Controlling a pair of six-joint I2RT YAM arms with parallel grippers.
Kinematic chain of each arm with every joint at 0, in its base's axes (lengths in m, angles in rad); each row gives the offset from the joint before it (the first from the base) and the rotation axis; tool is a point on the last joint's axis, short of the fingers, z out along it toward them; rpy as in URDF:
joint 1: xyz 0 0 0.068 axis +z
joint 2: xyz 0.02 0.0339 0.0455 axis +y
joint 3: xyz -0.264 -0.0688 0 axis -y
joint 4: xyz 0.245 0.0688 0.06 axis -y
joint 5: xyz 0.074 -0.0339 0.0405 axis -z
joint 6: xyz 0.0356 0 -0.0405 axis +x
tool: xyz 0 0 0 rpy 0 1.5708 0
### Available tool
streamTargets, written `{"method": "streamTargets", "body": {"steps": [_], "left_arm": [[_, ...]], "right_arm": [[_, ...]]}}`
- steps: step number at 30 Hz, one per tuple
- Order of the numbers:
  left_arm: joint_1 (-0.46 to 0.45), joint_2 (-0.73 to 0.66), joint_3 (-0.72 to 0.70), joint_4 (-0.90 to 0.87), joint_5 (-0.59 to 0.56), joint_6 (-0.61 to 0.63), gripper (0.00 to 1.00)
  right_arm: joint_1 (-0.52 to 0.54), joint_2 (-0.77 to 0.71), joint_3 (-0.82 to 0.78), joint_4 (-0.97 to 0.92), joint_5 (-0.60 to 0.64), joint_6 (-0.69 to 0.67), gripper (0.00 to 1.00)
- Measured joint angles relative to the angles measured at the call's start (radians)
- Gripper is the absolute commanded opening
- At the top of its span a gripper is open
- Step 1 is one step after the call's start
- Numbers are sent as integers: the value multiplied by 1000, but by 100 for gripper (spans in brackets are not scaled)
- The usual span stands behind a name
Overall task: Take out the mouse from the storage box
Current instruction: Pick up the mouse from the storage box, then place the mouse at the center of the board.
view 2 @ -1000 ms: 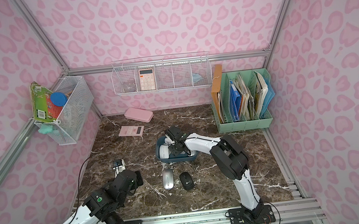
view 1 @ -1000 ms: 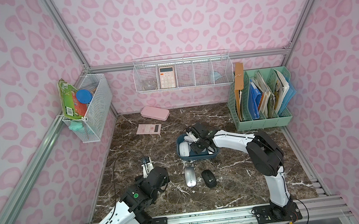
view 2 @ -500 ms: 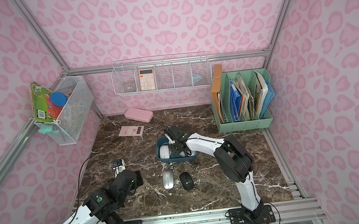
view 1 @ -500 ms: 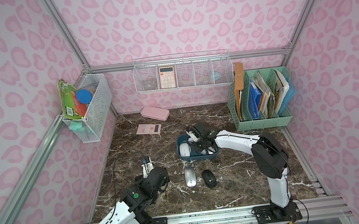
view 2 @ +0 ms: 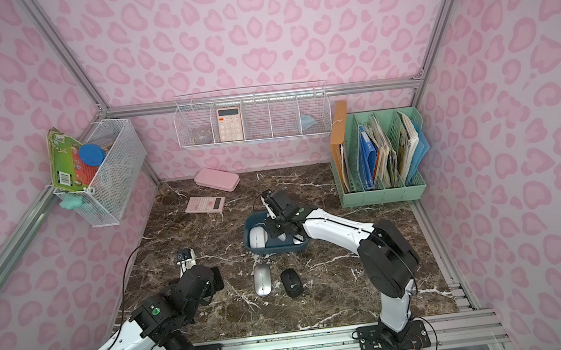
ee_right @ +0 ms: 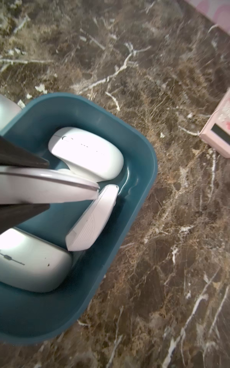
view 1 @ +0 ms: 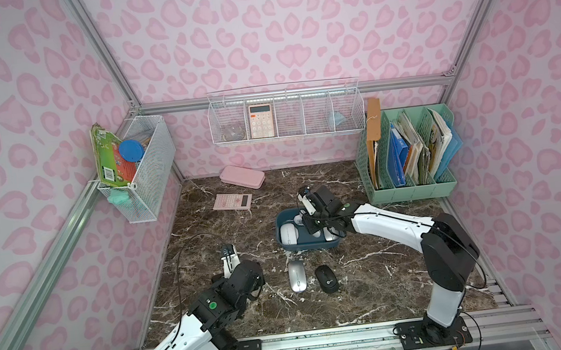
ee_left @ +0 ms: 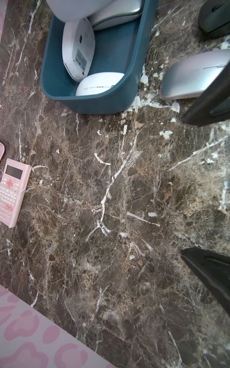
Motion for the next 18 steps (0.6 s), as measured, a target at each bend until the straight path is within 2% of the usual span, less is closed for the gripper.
{"method": "streamTargets", "body": {"steps": [7, 10, 18], "left_arm": [[0, -11, -1, 18, 0, 3, 99], [0, -46, -12, 24, 5, 8, 99], [0, -78, -26, 31, 31, 30, 99]], "right_arm": [[2, -122, -18, -25, -24, 88, 27], [20, -209, -71, -27, -20, 114, 27], [26, -466, -403, 21, -35, 217, 26]]}}
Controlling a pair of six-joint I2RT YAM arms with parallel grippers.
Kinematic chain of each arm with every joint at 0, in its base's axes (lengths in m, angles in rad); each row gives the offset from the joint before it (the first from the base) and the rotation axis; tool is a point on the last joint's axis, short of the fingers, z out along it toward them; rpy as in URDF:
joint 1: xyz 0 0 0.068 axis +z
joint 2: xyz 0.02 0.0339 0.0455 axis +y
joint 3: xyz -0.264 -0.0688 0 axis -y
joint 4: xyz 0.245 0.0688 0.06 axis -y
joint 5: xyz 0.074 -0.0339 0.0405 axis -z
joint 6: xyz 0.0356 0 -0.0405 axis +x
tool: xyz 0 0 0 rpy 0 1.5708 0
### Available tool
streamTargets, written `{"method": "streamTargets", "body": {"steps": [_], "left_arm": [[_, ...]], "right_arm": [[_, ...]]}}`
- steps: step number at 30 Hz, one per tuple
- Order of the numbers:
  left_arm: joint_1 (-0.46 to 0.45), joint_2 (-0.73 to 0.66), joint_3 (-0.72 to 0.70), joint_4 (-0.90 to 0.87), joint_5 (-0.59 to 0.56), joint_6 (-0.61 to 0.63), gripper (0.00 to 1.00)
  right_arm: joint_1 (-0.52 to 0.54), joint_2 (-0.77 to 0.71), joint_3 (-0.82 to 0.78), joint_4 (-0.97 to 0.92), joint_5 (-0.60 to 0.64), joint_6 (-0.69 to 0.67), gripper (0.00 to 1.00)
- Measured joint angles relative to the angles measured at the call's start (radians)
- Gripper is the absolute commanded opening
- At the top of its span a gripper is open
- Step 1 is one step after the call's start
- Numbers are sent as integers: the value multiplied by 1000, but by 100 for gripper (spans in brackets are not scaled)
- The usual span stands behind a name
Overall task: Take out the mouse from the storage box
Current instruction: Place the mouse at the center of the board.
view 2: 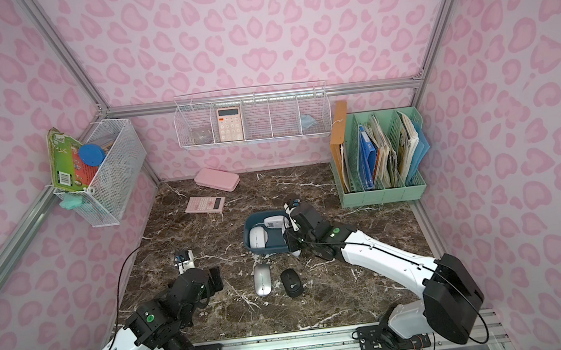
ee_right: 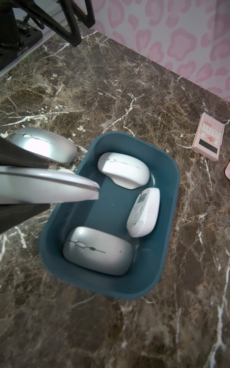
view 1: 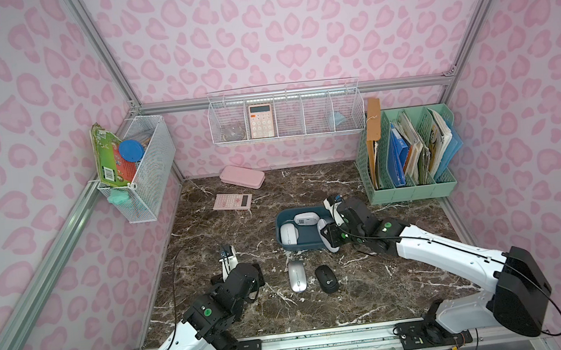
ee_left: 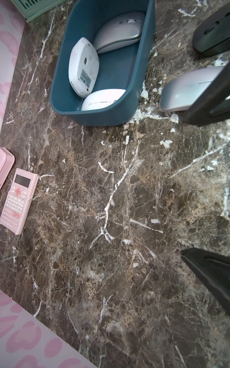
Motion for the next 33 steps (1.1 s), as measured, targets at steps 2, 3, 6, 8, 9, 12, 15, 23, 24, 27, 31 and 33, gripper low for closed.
{"method": "streamTargets", "body": {"steps": [2, 3, 6, 8, 9, 12, 15, 23, 24, 27, 31, 33], "left_arm": [[0, 13, 0, 11, 13, 16, 98], [0, 21, 0, 16, 20, 18, 98], [-1, 42, 1, 34, 44, 35, 99], [-3, 44, 2, 38, 59, 45, 99], [-4, 45, 2, 41, 66, 50, 99], [-11, 49, 3, 46, 81, 70, 99], [-17, 63, 8, 48, 88, 73, 99], [-23, 157, 53, 49, 97, 70, 99], [-24, 176, 60, 50, 105, 69, 99], [-29, 230, 92, 60, 129, 62, 99], [-29, 324, 180, 85, 167, 62, 99], [-29, 387, 243, 82, 185, 54, 99]], "right_arm": [[2, -66, -85, 30, -16, 27, 26], [1, -96, -127, 48, -26, 42, 26], [-11, -178, -233, 93, -32, 77, 26], [-27, -215, -285, 120, -46, 96, 26], [-38, -230, -312, 134, -53, 99, 26], [-62, -262, -378, 171, -80, 118, 26], [-80, -282, -441, 208, -108, 137, 26], [-175, -288, -568, 294, -232, 151, 27], [-179, -280, -575, 302, -249, 151, 27], [-184, -251, -594, 341, -301, 150, 27], [-190, -208, -607, 385, -343, 148, 28], [-193, -187, -616, 410, -351, 147, 28]]}}
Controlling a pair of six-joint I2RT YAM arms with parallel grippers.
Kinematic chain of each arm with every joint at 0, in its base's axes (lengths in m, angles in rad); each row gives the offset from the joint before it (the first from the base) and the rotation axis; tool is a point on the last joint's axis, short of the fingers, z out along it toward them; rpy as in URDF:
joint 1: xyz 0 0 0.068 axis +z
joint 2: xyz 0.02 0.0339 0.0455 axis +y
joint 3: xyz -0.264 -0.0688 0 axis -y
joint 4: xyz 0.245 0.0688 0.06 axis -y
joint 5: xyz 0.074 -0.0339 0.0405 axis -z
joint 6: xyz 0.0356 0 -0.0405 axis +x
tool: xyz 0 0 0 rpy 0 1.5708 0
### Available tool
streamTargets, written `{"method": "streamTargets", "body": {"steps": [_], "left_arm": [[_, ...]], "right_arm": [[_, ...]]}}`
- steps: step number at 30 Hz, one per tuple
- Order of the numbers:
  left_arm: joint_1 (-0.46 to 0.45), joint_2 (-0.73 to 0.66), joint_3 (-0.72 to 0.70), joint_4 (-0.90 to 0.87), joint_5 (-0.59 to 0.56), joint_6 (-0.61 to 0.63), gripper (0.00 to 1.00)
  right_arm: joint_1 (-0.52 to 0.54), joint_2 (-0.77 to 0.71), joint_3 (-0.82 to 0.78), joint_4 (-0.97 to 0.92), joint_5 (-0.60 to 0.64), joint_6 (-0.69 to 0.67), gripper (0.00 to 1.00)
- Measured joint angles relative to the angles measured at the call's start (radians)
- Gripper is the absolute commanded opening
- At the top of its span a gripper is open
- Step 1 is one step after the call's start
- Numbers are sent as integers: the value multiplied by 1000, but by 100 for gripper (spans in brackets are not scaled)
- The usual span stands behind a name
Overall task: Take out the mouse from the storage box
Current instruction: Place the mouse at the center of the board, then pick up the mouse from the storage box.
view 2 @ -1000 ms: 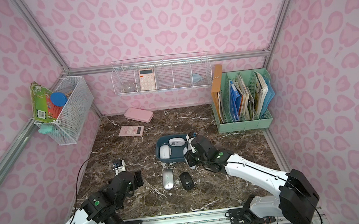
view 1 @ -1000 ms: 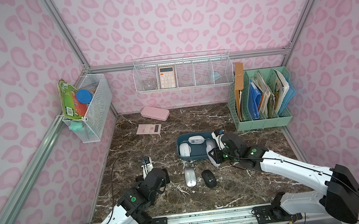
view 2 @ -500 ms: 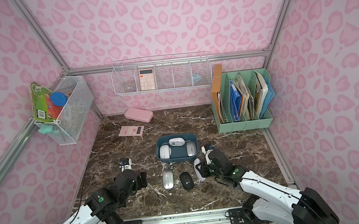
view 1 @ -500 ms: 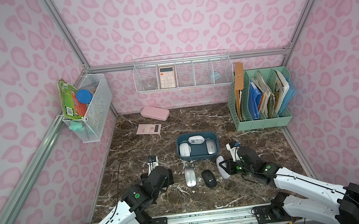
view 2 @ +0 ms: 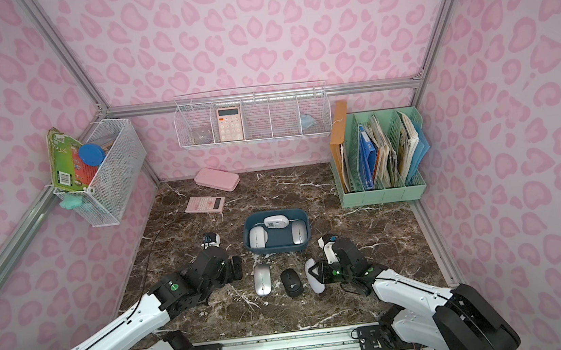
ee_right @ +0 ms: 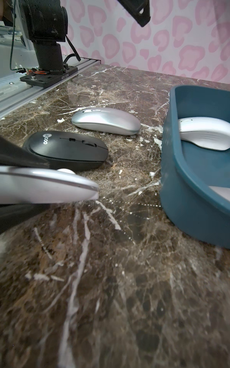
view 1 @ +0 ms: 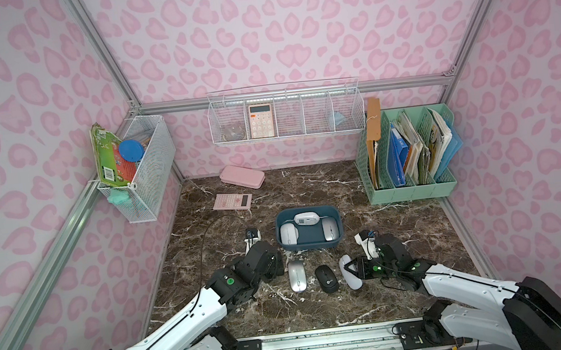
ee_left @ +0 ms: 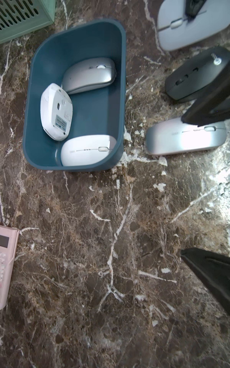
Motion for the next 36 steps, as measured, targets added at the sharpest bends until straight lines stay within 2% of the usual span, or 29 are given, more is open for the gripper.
{"method": "streamTargets", "body": {"steps": [4, 7, 17, 26, 36], "left_arm": [[0, 129, 125, -10, 28, -39, 99], [0, 230, 220, -32, 56, -91, 98], [0, 619, 611, -131, 79, -402, 95], [8, 865, 804, -73, 67, -592, 90], [32, 1029, 846, 93, 21, -644, 83]], "right_arm": [[-9, 37, -15, 32, -10, -5, 31], [-12, 66, -15, 60, -12, -11, 37], [-18, 82, 19, 32, 63, -63, 56], [-19, -48, 21, -62, 177, -124, 60], [-19, -195, -16, -86, 204, -142, 62]]}}
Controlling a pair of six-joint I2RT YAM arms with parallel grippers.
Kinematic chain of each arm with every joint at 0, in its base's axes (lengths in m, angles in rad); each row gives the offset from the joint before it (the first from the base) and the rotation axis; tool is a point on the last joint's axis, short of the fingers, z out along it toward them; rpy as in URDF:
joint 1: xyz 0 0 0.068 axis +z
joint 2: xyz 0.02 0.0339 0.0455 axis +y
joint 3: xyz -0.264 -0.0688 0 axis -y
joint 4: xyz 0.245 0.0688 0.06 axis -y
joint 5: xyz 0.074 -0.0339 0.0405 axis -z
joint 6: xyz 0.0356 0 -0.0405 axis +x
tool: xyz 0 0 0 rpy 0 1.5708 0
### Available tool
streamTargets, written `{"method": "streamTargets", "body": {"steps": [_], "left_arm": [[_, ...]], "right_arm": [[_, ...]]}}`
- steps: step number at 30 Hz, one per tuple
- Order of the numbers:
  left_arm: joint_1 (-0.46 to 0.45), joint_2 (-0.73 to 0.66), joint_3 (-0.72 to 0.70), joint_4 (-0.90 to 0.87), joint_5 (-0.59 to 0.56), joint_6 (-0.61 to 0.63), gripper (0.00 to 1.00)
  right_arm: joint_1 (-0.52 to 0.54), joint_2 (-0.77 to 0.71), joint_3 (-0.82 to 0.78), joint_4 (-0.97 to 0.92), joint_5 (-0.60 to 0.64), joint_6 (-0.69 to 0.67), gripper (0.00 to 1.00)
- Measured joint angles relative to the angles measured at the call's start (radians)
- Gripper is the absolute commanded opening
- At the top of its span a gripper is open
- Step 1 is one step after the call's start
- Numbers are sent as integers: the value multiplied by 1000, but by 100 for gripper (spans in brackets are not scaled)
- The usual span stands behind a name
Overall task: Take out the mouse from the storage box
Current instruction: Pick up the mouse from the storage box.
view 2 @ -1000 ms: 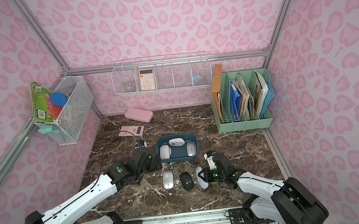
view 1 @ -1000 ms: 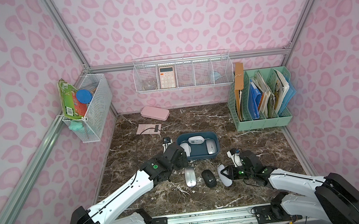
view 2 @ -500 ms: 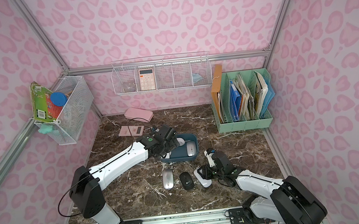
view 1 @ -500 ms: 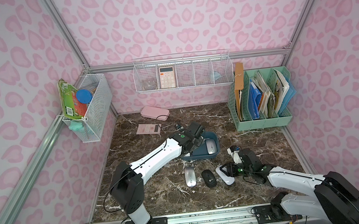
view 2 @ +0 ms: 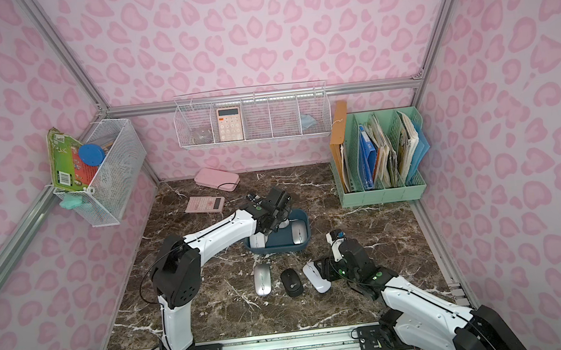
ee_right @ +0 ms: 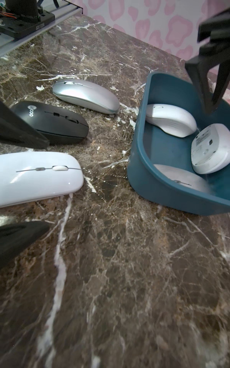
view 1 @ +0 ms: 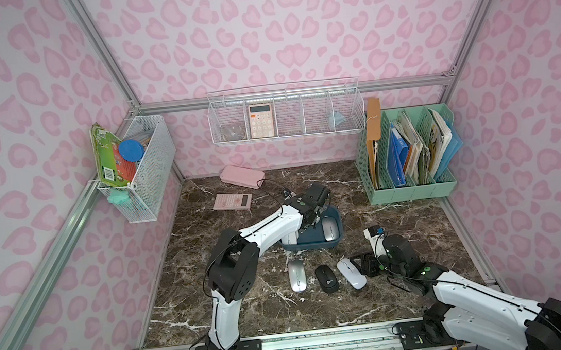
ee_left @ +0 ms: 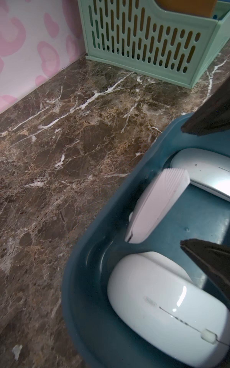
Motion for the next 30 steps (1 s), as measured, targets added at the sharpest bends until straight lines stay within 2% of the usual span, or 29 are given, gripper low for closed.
{"method": "streamTargets", "body": {"steps": [11, 15, 17, 24, 30], "left_arm": [[6, 43, 10, 38, 8, -67, 74], [10, 43, -12, 40, 26, -82, 65], [16, 43, -28, 48, 42, -100, 64], [43, 51, -39, 69, 84, -119, 63], [56, 71, -25, 92, 142, -99, 73]], "right_arm": [[-2, -48, -21, -34, 17, -18, 62], [-2, -39, -22, -33, 17, -20, 62], [-3, -36, -22, -33, 17, -20, 62], [-5, -33, -21, -33, 16, -20, 62], [-5, -14, -18, -32, 16, -20, 62]]}}
